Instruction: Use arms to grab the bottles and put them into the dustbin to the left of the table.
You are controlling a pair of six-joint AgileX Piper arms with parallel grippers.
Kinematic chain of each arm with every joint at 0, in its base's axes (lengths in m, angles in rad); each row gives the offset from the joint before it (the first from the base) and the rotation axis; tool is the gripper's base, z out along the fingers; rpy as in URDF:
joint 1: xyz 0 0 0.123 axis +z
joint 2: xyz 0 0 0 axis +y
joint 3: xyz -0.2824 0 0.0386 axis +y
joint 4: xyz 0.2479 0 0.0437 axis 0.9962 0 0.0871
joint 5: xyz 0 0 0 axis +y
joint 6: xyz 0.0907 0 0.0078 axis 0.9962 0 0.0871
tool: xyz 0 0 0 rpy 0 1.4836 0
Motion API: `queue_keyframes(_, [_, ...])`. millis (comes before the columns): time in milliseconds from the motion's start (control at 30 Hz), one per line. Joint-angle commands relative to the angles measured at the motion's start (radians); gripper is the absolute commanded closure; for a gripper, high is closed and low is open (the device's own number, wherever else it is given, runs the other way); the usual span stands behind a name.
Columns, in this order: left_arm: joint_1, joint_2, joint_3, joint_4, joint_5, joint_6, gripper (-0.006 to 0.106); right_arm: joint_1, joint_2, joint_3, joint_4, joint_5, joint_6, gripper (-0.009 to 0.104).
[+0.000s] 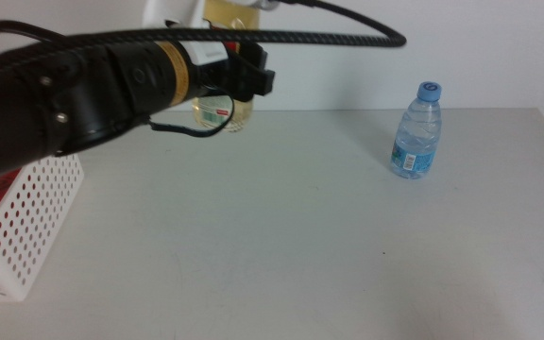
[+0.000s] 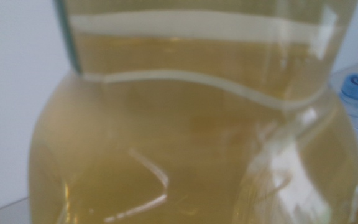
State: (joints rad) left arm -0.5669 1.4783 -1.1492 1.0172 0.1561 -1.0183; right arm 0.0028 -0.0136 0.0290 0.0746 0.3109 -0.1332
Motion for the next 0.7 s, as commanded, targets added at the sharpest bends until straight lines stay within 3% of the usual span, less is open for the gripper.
queue_keyframes(0, [0.001, -0.092, -0.039, -0.016, -0.022, 0.024, 0.102, -0.007, -0.021, -0.010, -0.005, -0.078, -0.012, 0.029])
queue_keyframes(67, [0.013, -0.117, -0.039, -0.067, 0.013, 0.065, 0.102, -0.007, -0.021, -0.010, -0.005, -0.078, -0.012, 0.029])
queue_keyframes(167, [0.037, -0.148, -0.040, -0.241, 0.113, 0.223, 0.102, -0.007, -0.021, -0.010, -0.005, -0.078, -0.012, 0.029])
queue_keyframes(300, [0.080, -0.164, -0.056, -0.537, 0.275, 0.631, 0.102, -0.007, -0.021, -0.010, -0.005, -0.078, -0.012, 0.029])
queue_keyframes(400, [0.113, -0.161, -0.094, -0.683, 0.439, 0.911, 0.102, -0.007, -0.021, -0.010, -0.005, -0.078, -0.012, 0.029])
queue_keyframes(500, [0.161, -0.161, -0.146, -0.761, 0.579, 1.025, 0.102, -0.007, -0.021, -0.010, -0.005, -0.078, -0.012, 0.029])
queue_keyframes(667, [0.292, -0.161, -0.233, -0.770, 0.706, 1.047, 0.102, -0.007, -0.021, -0.010, -0.005, -0.078, -0.012, 0.029])
